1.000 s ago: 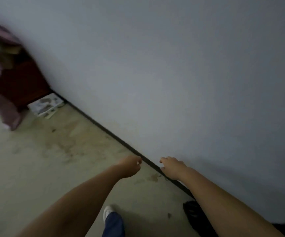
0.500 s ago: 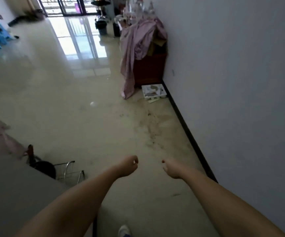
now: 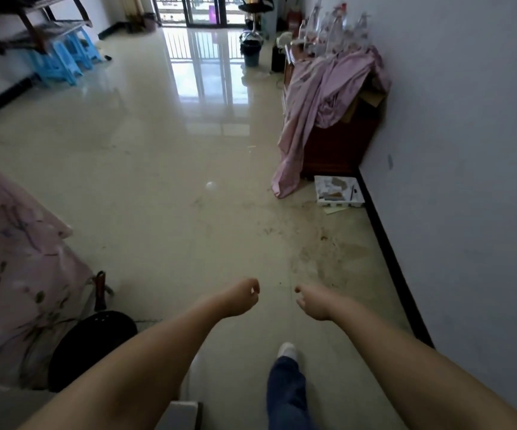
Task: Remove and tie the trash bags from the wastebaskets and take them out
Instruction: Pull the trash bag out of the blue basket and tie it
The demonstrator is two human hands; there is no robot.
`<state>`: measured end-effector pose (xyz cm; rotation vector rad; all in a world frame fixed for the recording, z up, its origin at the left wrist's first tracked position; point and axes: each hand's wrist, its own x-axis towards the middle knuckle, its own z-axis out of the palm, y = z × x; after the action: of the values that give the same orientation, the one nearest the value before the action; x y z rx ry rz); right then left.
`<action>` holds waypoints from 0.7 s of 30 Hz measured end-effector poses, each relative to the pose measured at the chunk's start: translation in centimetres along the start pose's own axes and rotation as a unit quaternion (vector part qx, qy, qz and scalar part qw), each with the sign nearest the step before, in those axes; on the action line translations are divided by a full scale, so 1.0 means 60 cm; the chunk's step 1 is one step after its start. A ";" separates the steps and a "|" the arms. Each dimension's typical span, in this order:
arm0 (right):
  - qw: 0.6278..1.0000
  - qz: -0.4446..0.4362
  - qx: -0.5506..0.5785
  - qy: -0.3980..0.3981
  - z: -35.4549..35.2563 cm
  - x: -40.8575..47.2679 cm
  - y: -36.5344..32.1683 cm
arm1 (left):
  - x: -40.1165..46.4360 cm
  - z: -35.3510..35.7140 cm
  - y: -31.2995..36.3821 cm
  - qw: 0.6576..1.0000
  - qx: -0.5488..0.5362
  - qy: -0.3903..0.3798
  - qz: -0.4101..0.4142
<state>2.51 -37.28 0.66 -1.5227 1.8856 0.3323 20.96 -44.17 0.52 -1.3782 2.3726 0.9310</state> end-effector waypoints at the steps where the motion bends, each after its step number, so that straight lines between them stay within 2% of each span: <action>1: 1.000 -0.002 -0.001 0.000 -0.021 0.028 0.001 | 0.026 -0.014 -0.006 1.000 0.004 0.001 -0.004; 6: 0.999 -0.038 -0.013 0.017 -0.136 0.187 0.011 | 0.171 -0.111 -0.033 0.999 0.010 0.019 -0.031; 13: 0.997 -0.072 -0.039 -0.008 -0.308 0.400 0.000 | 0.365 -0.248 -0.061 0.997 -0.014 0.023 -0.071; 21: 0.991 -0.112 -0.077 -0.015 -0.475 0.672 -0.072 | 0.588 -0.403 -0.176 0.993 -0.037 0.011 -0.109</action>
<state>-6.62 -85.82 -3.42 -1.8036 1.6772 0.4013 13.87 -87.54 -2.80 -1.6450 2.1667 0.9540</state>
